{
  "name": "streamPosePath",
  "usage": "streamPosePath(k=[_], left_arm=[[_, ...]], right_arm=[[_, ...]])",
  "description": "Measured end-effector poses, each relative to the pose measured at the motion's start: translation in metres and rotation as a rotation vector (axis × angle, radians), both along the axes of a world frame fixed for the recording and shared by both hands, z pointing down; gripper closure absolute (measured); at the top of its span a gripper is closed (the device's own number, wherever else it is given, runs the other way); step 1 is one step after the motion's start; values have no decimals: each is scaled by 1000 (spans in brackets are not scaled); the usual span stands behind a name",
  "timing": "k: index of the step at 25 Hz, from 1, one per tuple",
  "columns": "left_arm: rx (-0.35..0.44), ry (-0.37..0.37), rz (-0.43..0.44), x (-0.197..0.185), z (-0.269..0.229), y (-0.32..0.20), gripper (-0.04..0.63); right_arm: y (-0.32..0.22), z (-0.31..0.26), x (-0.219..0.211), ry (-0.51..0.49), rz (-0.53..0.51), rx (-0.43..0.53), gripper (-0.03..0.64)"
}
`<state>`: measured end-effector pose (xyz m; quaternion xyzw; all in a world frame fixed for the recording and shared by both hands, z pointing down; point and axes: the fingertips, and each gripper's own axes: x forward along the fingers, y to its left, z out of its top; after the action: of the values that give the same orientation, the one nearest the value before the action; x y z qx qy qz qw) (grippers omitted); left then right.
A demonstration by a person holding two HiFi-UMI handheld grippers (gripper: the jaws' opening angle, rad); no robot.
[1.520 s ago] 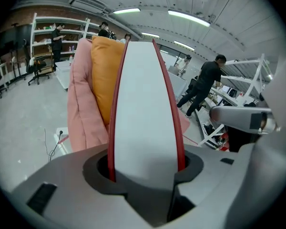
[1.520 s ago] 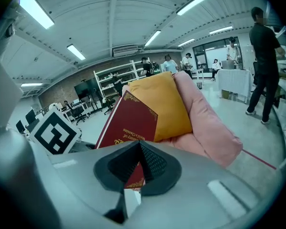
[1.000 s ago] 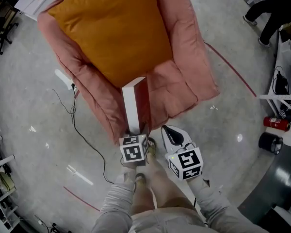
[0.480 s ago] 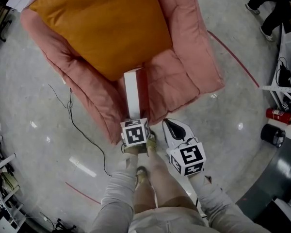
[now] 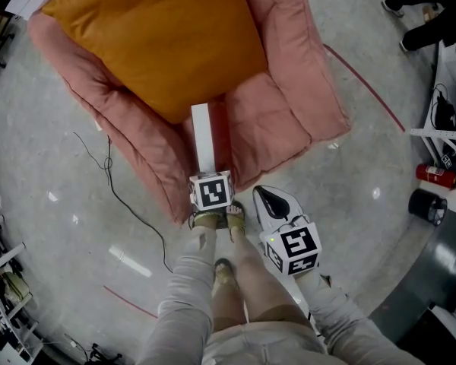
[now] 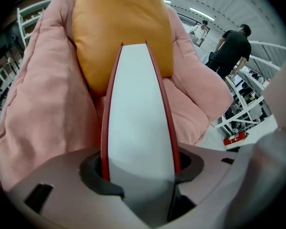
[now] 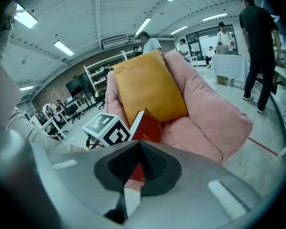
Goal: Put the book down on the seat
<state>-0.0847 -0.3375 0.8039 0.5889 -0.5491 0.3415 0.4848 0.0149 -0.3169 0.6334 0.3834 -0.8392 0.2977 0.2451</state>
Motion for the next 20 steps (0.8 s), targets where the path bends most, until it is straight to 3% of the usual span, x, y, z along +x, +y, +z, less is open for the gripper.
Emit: streamPosePath(k=[5,13,20], left_arm=[[31,36,-27,4,-15,7,289],[48,28,-11,-1,-44,22,285],[115,31,-36,-9,-95,31,285]], right_arm=[[9,-12,-4,-5,-12,10,617],[11,-35,-10,-10,-14,36,617],[20,-56,-10,-18,-28,61,617]])
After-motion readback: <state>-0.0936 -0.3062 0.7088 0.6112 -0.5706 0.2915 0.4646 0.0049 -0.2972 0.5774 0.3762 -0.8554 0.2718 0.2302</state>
